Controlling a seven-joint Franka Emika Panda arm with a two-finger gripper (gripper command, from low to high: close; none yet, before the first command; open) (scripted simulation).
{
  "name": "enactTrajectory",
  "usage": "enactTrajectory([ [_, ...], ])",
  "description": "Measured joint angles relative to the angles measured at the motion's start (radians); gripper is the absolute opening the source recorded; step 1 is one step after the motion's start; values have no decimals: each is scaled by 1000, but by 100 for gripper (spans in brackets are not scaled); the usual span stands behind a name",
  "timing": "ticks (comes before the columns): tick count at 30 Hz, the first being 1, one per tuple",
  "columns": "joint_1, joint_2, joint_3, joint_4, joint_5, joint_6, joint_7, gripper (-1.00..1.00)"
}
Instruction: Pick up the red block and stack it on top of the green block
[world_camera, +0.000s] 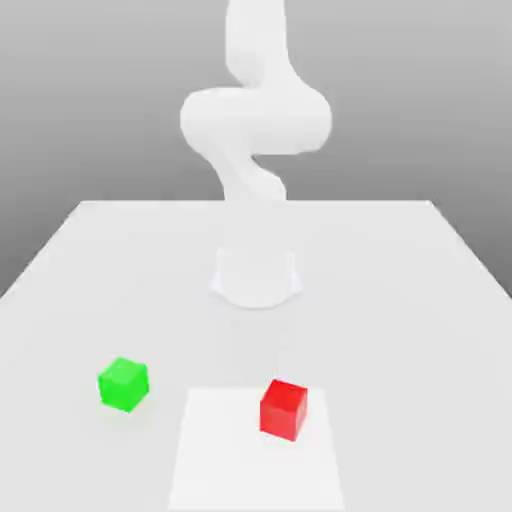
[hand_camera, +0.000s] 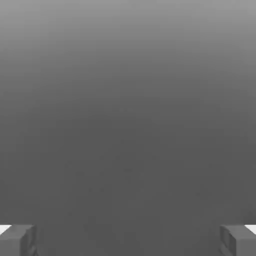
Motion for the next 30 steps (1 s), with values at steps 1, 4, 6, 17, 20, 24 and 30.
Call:
enactTrajectory([
  [1,26,30,-25,-19,9,19,-47,0],
  [4,92,118,-86,-74,39,71,-183,0],
  [6,133,177,-121,-109,57,104,-272,0],
  [17,301,498,-222,-304,125,289,-730,0],
  [20,326,576,-230,-358,111,342,-830,0],
  [24,331,667,-226,-430,39,413,-927,0],
  [30,325,755,-221,-454,-5,490,-984,0],
])
